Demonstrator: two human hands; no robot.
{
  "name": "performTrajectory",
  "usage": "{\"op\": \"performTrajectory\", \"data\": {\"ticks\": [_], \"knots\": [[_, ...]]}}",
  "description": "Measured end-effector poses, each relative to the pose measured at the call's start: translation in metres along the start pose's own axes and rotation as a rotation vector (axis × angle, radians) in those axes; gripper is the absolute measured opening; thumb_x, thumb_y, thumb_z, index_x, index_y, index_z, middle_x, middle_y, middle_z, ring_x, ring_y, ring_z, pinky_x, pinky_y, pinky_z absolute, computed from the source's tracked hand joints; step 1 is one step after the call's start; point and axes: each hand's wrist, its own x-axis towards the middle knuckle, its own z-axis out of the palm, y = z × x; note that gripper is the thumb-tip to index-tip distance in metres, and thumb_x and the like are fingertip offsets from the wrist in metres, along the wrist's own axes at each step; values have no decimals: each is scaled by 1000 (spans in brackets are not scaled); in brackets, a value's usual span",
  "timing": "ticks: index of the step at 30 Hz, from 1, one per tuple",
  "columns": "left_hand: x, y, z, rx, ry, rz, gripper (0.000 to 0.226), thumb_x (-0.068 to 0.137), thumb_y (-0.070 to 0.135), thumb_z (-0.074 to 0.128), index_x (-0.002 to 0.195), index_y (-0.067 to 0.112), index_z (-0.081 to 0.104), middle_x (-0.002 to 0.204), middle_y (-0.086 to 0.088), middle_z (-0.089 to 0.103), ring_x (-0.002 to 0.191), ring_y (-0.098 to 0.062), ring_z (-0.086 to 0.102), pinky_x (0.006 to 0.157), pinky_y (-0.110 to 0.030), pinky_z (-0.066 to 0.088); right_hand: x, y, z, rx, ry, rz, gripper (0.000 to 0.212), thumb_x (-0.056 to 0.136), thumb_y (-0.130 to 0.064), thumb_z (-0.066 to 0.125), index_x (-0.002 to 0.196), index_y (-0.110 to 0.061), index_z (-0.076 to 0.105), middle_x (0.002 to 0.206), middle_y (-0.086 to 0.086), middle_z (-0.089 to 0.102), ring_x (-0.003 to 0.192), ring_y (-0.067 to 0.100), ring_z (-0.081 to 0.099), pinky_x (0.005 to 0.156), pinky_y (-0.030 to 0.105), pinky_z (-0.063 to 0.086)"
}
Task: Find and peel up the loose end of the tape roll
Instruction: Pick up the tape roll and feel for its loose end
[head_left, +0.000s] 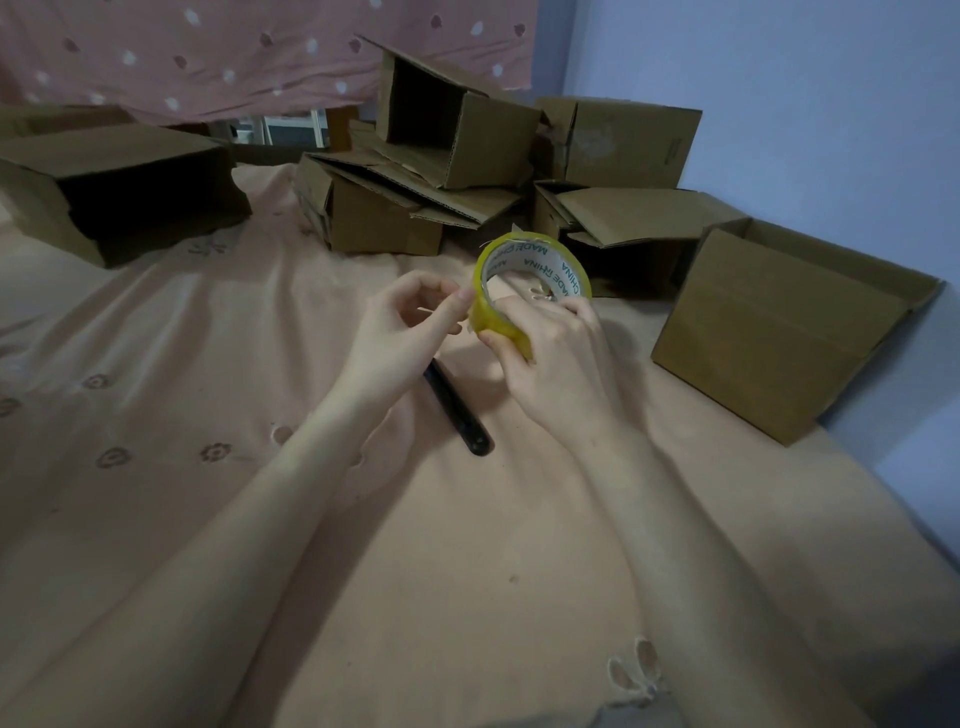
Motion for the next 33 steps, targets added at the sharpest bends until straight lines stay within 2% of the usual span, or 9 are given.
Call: {"op": "performTrajectory", "data": {"ticks": [3,8,11,14,17,22,25,30,33], "knots": [[0,-2,-1,138,-7,107,15,91,24,60,88,10,64,77,7,64,72,-10,65,69,-24,51,0,-1,-1,1,-13,13,13,85,-23,59,95,-18,65,80,6,69,79,27,59,80,28,30],[-1,-3,-5,533,-89,267,23,93,36,41,88,18,55,79,5,64,79,-16,62,71,-43,52,-2,-5,-4,-12,-48,0,9,83,-15,58,89,-14,65,75,7,67,73,27,56,79,30,35],[0,1,-8,608,-80,304,22,88,36,40,85,20,55,75,8,61,74,-15,60,67,-44,52,-3,-5,-4,-11,-74,14,9,81,-14,54,83,-14,62,71,7,64,71,28,52,77,28,31],[-1,6,-8,534,-86,303,17,91,26,47,83,15,58,75,6,64,74,-12,63,69,-44,54,-3,-6,-4,-13,-100,13,14,80,-14,49,85,-15,62,72,6,64,73,29,53,80,32,36],[-3,8,-3,423,-30,245,15,87,19,52,79,8,59,74,1,67,74,-14,67,71,-39,55,-2,-7,-6,-31,-47,-1,14,78,-9,53,87,-13,64,71,6,65,71,27,54,81,27,32],[-5,8,3,292,49,133,14,82,16,51,73,11,61,68,4,69,73,-12,67,75,-36,55,-2,-7,-6,7,22,-5,17,76,-6,58,89,-11,66,71,7,67,71,25,56,83,24,30],[-3,5,4,138,18,50,15,78,17,50,71,9,61,65,3,68,71,-12,67,75,-35,53,-2,-4,-2,66,13,22,14,80,-11,59,92,-14,66,78,5,69,80,23,57,84,25,31],[-4,8,6,-30,-54,-19,16,87,7,51,77,2,62,69,-1,64,70,-7,60,68,-16,46,-1,2,1,122,-19,77,14,84,-22,57,96,-19,65,88,0,70,91,26,59,85,30,34],[-4,10,5,-91,-93,-81,21,92,15,47,79,7,62,72,1,62,76,-10,58,74,-23,44,-2,3,-3,159,-4,101,18,83,-23,58,99,-17,65,91,2,70,90,27,59,87,33,35]]}}
